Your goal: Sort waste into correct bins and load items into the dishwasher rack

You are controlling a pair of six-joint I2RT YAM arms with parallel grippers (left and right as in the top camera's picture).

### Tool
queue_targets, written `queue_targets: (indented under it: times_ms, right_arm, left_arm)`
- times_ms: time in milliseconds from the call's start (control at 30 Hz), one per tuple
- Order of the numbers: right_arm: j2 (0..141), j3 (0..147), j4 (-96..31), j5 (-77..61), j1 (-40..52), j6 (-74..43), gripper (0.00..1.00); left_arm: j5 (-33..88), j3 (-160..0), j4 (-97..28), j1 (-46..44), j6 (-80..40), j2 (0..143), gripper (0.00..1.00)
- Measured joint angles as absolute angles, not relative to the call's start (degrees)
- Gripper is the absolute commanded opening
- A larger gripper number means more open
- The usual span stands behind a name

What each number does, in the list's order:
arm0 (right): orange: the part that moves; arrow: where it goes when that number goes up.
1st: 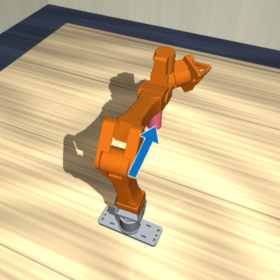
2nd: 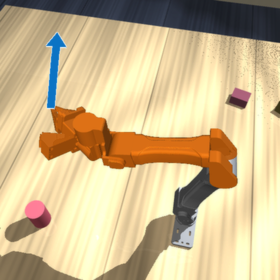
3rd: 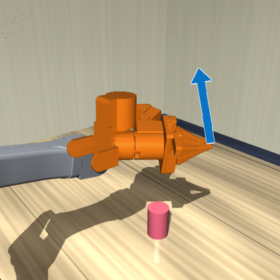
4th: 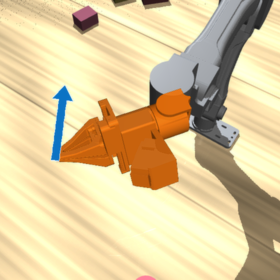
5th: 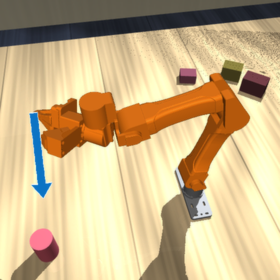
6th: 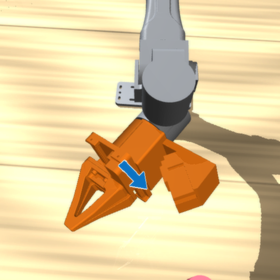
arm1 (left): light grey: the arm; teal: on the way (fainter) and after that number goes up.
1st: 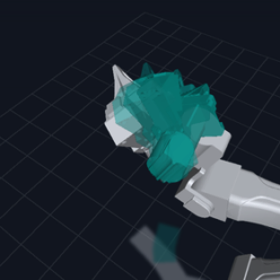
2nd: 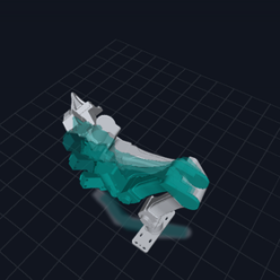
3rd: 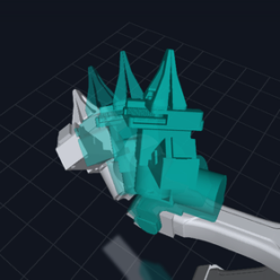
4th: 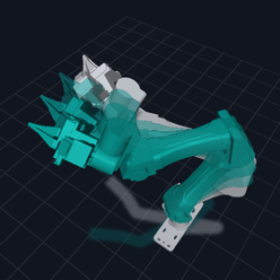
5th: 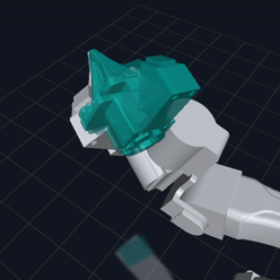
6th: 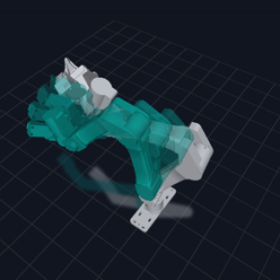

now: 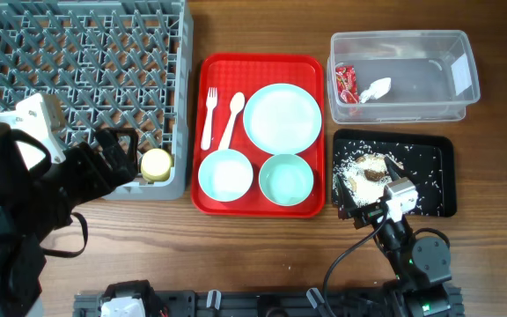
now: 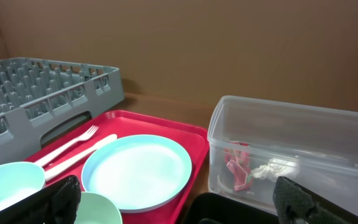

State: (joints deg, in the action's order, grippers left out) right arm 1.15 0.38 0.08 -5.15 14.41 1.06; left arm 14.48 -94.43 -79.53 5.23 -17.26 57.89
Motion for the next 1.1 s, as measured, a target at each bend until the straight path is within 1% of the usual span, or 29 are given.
queue_targets:
  times_ms: [233,433,567,667,767,800,833,867,900,933,967,1033,1067,1100]
  right_arm:
    - [1.1,0.4,0.1,-5.1,14.4,1.1,1.0]
    - [1.1,0.4,0.1,-5.1,14.4,1.1,1.0]
    - [1.1,0.4,0.1,-5.1,14.4,1.1,1.0]
    - [1.1,0.4,0.1,-5.1,14.4,1.1,1.0]
    - [1.1,0.4,0.1,-5.1,14.4,1.1,1.0]
    - [1.1,0.4,0.1,-5.1,14.4,1.1,1.0]
    - [1.1,0.4,0.1,-5.1,14.4,1.1,1.0]
    - [1.1,0.4,0.1,-5.1,14.4,1.1,1.0]
    - [1.1,0.4,0.1,-5.1,14.4,1.1,1.0]
    - [1.1,0.4,0.1,-5.1,14.4,1.1,1.0]
    - [1.1,0.4,0.1,-5.1,14.4,1.1,1.0]
    - [1.1,0.4,0.1,-5.1,14.4,1.1,1.0]
    - [1.1,0.4,0.1,-5.1,14.4,1.1,1.0]
    - [1.1,0.4,0.1,-5.1,14.4,1.1,1.0]
  left_arm:
    - [15.0,-94.4,-79.5,5.2,-17.8,57.9,1.0]
    - [19.2,-94.4,-79.8,5.2,-21.6,57.9,1.0]
    - [20.1,-94.4,-76.2,5.0,-22.5,58.1,1.0]
    - [19.5,-94.6,-75.2,2.6,-22.8,59.5,1.0]
    - [15.1,-94.9,-75.4,-3.7,-23.0,64.5,1.0]
    - [14.6,-95.0,-75.4,-4.2,-23.1,65.0,1.0]
    - [12.3,-94.9,-75.1,-7.3,-23.1,69.5,0.96]
    - [10.9,-94.9,-74.1,-9.0,-23.0,72.7,0.79]
    - [10.3,-95.0,-73.0,-10.1,-23.1,74.9,0.76]
    - [10.0,-95.0,-71.7,-11.2,-23.1,77.3,0.76]
    - [9.6,-94.9,-70.0,-12.7,-22.7,80.6,0.81]
    - [8.7,-94.9,-66.9,-15.0,-21.1,86.0,0.98]
    - [8.1,-94.9,-65.4,-16.0,-20.3,88.1,0.98]
    - [7.6,-94.9,-63.5,-17.4,-19.9,91.0,0.87]
